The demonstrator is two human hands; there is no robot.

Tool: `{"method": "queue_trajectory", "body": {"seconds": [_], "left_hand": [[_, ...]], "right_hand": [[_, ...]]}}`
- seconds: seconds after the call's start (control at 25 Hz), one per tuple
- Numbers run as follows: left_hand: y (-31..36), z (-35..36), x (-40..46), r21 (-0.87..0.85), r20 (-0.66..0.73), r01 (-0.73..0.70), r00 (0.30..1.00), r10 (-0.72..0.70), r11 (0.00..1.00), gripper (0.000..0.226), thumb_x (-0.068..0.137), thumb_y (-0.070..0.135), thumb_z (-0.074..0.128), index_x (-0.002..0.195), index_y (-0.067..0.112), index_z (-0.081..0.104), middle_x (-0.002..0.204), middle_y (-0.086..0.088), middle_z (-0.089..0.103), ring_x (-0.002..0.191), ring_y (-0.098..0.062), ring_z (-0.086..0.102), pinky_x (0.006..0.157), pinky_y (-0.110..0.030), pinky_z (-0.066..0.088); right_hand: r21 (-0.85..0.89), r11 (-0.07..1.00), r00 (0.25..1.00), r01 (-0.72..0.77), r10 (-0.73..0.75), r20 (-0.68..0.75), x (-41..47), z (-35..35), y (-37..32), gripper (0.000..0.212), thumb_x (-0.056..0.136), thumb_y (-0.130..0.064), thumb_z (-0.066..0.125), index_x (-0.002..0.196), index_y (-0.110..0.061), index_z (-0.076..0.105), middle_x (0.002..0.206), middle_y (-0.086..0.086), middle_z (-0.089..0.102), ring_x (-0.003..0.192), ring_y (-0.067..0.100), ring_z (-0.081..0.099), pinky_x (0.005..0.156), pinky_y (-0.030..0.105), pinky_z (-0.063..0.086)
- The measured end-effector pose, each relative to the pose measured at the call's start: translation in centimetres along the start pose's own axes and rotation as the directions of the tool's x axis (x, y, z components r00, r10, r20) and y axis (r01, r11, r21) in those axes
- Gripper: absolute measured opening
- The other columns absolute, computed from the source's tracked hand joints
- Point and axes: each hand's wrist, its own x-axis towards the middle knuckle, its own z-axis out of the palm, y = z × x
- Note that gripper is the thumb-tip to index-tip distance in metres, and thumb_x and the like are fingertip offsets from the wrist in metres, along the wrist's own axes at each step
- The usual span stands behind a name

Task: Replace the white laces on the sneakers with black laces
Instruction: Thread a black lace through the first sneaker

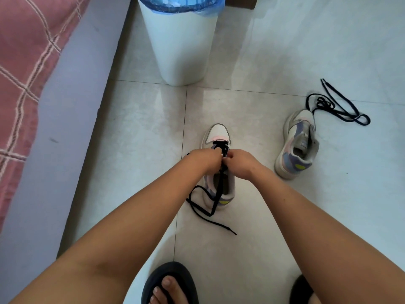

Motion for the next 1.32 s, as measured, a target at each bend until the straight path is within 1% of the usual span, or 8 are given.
{"method": "queue_trajectory", "body": {"seconds": [0.2, 0.28, 0.36, 0.48, 0.6, 0.92, 1.12, 1.32], "left_hand": [[-0.6, 0.4, -1.3, -0.207, -0.053, -0.115, 0.993, 0.107, 0.972, 0.02, 0.1, 0.018, 0.03, 0.111, 0.005, 0.041, 0.106, -0.021, 0.059, 0.088, -0.034, 0.054, 0.066, -0.033, 0.034], [-1.2, 1.5, -1.8, -0.399, -0.152, -0.135, 0.985, 0.08, 0.907, 0.02, 0.101, 0.019, 0.03, 0.108, 0.004, 0.042, 0.096, -0.022, 0.058, 0.077, -0.03, 0.049, 0.064, -0.033, 0.036], [-1.4, 3.5, -2.4, -0.578, -0.291, -0.15, 0.956, -0.031, 0.802, 0.02, 0.102, 0.02, 0.033, 0.108, 0.005, 0.045, 0.089, -0.016, 0.057, 0.077, -0.028, 0.05, 0.063, -0.033, 0.034], [-0.7, 5.8, -2.8, -0.748, -0.4, -0.19, 0.893, -0.204, 0.635, 0.017, 0.101, 0.02, 0.036, 0.097, 0.007, 0.046, 0.084, -0.005, 0.052, 0.077, -0.021, 0.048, 0.06, -0.027, 0.027], [-0.4, 5.5, -2.4, -0.78, -0.415, -0.175, 0.863, -0.287, 0.6, 0.015, 0.1, 0.02, 0.039, 0.091, 0.01, 0.047, 0.089, -0.005, 0.053, 0.08, -0.019, 0.046, 0.061, -0.024, 0.026], [-0.9, 2.2, -1.2, -0.469, -0.358, -0.1, 0.93, -0.085, 0.878, 0.017, 0.098, 0.025, 0.043, 0.091, 0.01, 0.048, 0.092, -0.011, 0.057, 0.081, -0.025, 0.05, 0.064, -0.031, 0.031], [-0.3, 6.6, -2.4, -0.877, -0.397, -0.228, 0.84, -0.37, 0.422, 0.017, 0.099, 0.02, 0.043, 0.084, 0.012, 0.045, 0.075, 0.005, 0.047, 0.073, -0.015, 0.044, 0.06, -0.025, 0.03], [-0.6, 4.8, -2.2, -0.868, -0.313, -0.111, 0.878, -0.361, 0.483, 0.03, 0.099, 0.03, 0.04, 0.079, 0.01, 0.05, 0.072, 0.001, 0.049, 0.07, -0.016, 0.045, 0.061, -0.028, 0.03]], "right_hand": [[-0.312, 0.947, 0.996, 0.081, -0.088, -0.008, 0.4, 0.2, -0.2, 0.021, 0.095, -0.016, 0.038, 0.097, -0.012, 0.058, 0.096, 0.006, 0.059, 0.092, 0.028, 0.056, 0.067, 0.028, 0.036], [0.158, 0.983, 0.995, 0.095, -0.095, -0.01, 0.5, 0.3, 1.1, 0.024, 0.097, -0.014, 0.041, 0.075, -0.013, 0.052, 0.074, 0.002, 0.052, 0.073, 0.022, 0.049, 0.058, 0.028, 0.034], [0.651, 0.757, 0.998, 0.05, -0.014, -0.06, -0.4, 1.3, 2.5, 0.031, 0.098, -0.011, 0.044, 0.067, -0.013, 0.043, 0.062, 0.002, 0.044, 0.059, 0.016, 0.039, 0.052, 0.023, 0.033], [0.845, 0.531, 0.983, 0.066, 0.109, -0.146, -1.3, 3.3, 3.3, 0.029, 0.098, -0.011, 0.043, 0.069, -0.012, 0.043, 0.061, 0.003, 0.044, 0.055, 0.013, 0.037, 0.054, 0.023, 0.034], [0.759, 0.647, 0.972, 0.07, 0.126, -0.196, -0.9, 3.3, 2.9, 0.018, 0.095, -0.016, 0.05, 0.077, -0.016, 0.047, 0.071, 0.002, 0.05, 0.063, 0.013, 0.045, 0.06, 0.024, 0.039], [0.538, 0.843, 0.986, 0.012, 0.079, -0.146, 0.8, 2.0, 2.2, 0.03, 0.093, -0.027, 0.057, 0.067, -0.015, 0.048, 0.067, 0.001, 0.049, 0.064, 0.016, 0.044, 0.064, 0.03, 0.04], [0.978, 0.186, 0.98, -0.094, 0.19, 0.058, 0.1, 4.0, 2.8, 0.028, 0.101, -0.015, 0.042, 0.084, 0.0, 0.058, 0.077, 0.013, 0.062, 0.069, 0.02, 0.058, 0.067, 0.027, 0.05], [0.807, 0.59, 0.987, -0.038, 0.15, -0.063, 0.2, 2.5, 2.0, 0.02, 0.093, -0.025, 0.056, 0.081, -0.01, 0.058, 0.08, 0.005, 0.06, 0.077, 0.016, 0.054, 0.07, 0.027, 0.043]]}}
